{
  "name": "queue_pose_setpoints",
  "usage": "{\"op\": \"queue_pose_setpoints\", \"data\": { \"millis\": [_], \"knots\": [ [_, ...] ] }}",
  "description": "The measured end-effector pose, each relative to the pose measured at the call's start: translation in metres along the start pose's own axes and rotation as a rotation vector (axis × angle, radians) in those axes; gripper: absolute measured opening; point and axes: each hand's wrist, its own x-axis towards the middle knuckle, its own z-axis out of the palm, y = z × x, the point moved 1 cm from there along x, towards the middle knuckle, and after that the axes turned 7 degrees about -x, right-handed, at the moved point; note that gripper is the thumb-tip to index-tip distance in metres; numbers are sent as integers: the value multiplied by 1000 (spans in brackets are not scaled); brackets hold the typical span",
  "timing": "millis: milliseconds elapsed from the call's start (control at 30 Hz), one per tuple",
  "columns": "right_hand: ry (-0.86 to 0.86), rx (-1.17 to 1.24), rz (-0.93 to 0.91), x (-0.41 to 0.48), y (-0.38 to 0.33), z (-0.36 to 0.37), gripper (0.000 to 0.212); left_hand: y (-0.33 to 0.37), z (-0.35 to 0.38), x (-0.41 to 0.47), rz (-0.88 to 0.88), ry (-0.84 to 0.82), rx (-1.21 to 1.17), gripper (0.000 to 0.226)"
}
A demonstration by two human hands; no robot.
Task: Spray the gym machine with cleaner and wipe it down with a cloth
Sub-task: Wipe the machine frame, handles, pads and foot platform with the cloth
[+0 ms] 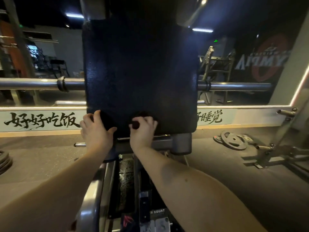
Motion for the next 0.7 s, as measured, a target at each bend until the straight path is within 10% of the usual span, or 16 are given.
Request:
{"op": "queue_pose_setpoints", "data": {
  "millis": [133, 333, 567, 700],
  "knots": [
    [79, -122, -24, 22, 58, -55, 28, 15, 18, -18, 121, -48, 57, 78],
    [341, 168, 680, 44, 134, -124, 29, 54, 51, -56, 195, -244, 108, 86],
    [-12, 1155, 859, -24, 87, -61, 43, 43, 32, -83, 80, -422, 164, 77],
    [-489, 1058, 703, -78, 64, -44, 24, 21, 2, -122, -50, -475, -32, 55]
  ]
}}
